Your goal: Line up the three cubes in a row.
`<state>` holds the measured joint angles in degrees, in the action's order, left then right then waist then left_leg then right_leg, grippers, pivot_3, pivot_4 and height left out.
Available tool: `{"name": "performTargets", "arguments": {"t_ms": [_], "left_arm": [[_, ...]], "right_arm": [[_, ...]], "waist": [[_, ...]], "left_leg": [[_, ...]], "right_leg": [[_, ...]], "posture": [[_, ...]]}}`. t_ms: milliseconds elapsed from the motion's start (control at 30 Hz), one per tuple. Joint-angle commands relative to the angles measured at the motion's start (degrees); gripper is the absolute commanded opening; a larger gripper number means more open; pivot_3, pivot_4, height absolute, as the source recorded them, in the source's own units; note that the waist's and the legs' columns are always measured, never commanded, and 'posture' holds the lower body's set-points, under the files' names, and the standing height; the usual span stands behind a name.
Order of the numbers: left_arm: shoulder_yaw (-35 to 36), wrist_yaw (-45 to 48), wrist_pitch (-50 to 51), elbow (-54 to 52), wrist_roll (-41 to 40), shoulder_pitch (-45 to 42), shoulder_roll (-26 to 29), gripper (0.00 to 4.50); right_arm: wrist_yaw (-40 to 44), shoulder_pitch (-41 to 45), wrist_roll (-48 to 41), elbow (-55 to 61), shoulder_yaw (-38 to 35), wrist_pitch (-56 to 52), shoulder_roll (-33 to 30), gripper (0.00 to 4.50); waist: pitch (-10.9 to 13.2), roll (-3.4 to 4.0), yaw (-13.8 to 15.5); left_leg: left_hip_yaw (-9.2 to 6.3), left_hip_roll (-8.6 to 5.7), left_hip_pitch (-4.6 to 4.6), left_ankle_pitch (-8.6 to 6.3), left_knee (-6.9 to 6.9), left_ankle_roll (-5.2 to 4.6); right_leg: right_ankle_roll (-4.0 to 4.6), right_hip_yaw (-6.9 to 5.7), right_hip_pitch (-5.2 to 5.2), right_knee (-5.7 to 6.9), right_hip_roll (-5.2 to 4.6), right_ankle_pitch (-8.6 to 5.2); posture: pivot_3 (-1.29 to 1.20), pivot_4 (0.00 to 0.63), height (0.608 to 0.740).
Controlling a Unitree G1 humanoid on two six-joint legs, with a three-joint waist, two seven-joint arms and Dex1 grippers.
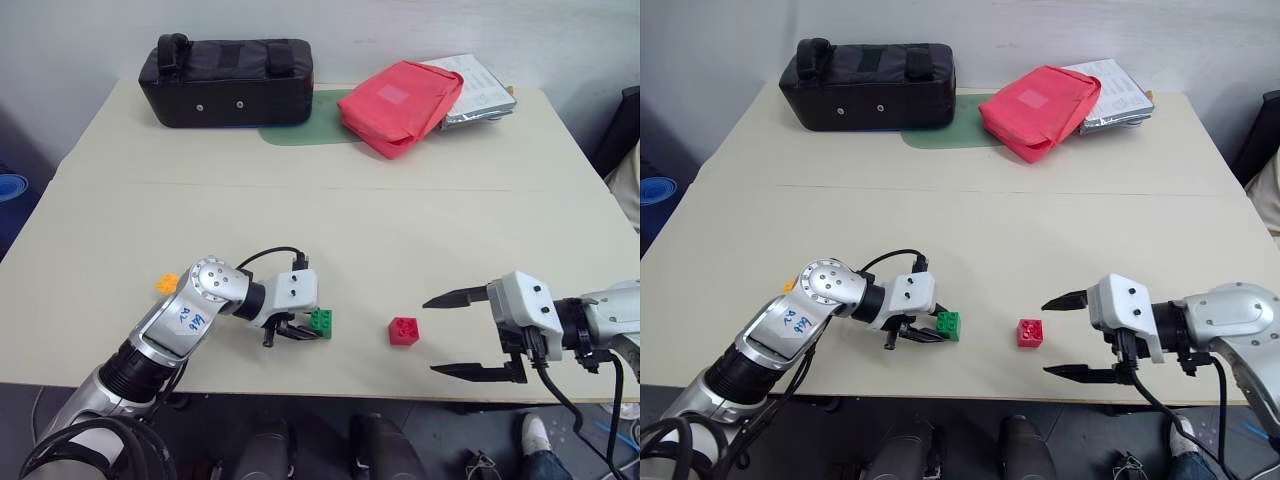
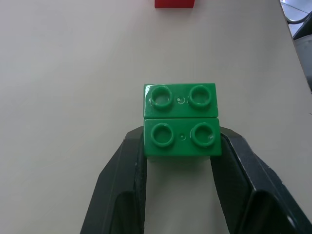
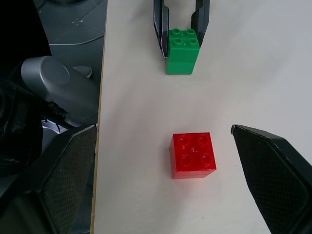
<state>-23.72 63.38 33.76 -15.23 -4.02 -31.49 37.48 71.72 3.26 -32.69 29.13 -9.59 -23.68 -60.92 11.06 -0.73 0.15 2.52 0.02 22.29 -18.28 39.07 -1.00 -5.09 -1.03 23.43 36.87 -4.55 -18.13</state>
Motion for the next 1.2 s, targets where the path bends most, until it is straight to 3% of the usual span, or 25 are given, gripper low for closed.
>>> {"name": "performTargets", "arguments": {"t_ms": [33, 100, 133, 367, 600, 767, 867, 1033, 1200], "left_arm": [[-0.4, -0.1, -0.9, -0.8, 0.2, -0.3, 0.0, 1.49], [-0.1, 0.0, -1.0, -1.0, 0.0, 0.0, 0.3, 2.21], [0.2, 0.0, -0.9, -1.2, -0.2, 0.1, 0.4, 2.31], [6.2, 0.3, 3.6, -4.2, -5.0, 0.8, 2.6, 4.43], [23.0, -0.2, 8.1, -8.3, -13.4, 5.9, 9.8, 4.43], [42.7, -4.4, 15.5, -8.0, -20.6, 12.1, 11.7, 4.43], [54.9, -3.8, 17.2, -10.1, -23.5, 21.5, 12.3, 4.43], [77.0, -1.7, 12.1, -8.6, -23.6, 42.6, 7.2, 4.43], [78.7, 0.0, 0.1, -3.6, -19.9, 53.8, 7.2, 4.43]], "right_arm": [[-0.2, 0.6, -0.3, 1.3, -0.7, 0.7, 0.3, 4.50], [-0.1, 0.7, -0.3, 1.2, -0.6, 0.8, 0.3, 4.50], [-0.1, 0.8, -0.3, 1.1, -0.6, 0.9, 0.3, 4.50], [0.7, 3.2, 0.1, -0.8, 0.7, 1.4, 0.5, 4.50], [3.1, 10.3, 0.4, -6.2, 4.6, 2.8, 2.1, 4.50], [4.3, 19.0, -3.1, -10.5, 6.8, -0.9, 5.5, 4.50], [5.4, 22.2, -4.9, -12.2, 7.3, -3.4, 6.5, 4.50], [6.5, 27.1, -4.6, -15.6, 9.3, -4.3, 8.8, 4.50], [7.9, 28.7, -3.5, -17.0, 10.6, -3.8, 9.8, 4.50]], "waist": [[0.0, 0.00, 0.0], [0.0, 0.00, 0.0], [0.0, 0.00, 0.0], [0.0, 0.00, -0.1], [0.0, 0.00, -0.4], [0.0, 0.00, -0.5], [0.0, 0.00, -0.6], [0.0, -0.01, -1.4], [-0.1, -0.10, -0.7]], "left_leg": [[0.00, 0.00, 0.00, 0.00, 0.00, 0.00], [0.00, 0.00, 0.00, 0.00, 0.00, 0.00], [0.00, 0.00, 0.00, 0.00, 0.00, 0.00], [0.00, 0.01, 0.00, 0.00, 0.00, 0.00], [-0.01, 0.05, -0.02, 0.02, -0.01, 0.03], [-0.03, 0.05, -0.02, 0.02, 0.00, 0.04], [-0.05, 0.10, -0.02, -0.01, -0.07, 0.08], [-0.08, 0.10, -0.01, -0.06, -0.11, 0.10], [-0.26, 0.07, -0.09, -0.13, -0.21, 0.15]], "right_leg": [[0.00, 0.00, 0.00, 0.00, 0.00, 0.00], [0.00, 0.00, 0.00, 0.00, 0.00, 0.00], [0.00, 0.00, 0.00, 0.00, 0.00, 0.00], [0.00, 0.00, 0.01, 0.01, 0.00, 0.00], [0.02, -0.02, 0.02, -0.01, 0.01, -0.01], [0.02, -0.02, 0.03, -0.07, -0.02, -0.01], [0.03, -0.02, 0.05, 0.01, -0.02, -0.01], [0.08, -0.04, 0.05, -0.14, -0.09, -0.04], [0.21, -0.24, -0.02, -0.36, -0.20, -0.11]], "posture": [[0.00, 0.150, 0.740], [0.00, 0.150, 0.740], [0.00, 0.150, 0.740], [0.00, 0.150, 0.740], [0.00, 0.150, 0.740], [0.00, 0.150, 0.740], [0.00, 0.150, 0.740], [0.00, 0.150, 0.740], [0.00, 0.150, 0.740]]}}
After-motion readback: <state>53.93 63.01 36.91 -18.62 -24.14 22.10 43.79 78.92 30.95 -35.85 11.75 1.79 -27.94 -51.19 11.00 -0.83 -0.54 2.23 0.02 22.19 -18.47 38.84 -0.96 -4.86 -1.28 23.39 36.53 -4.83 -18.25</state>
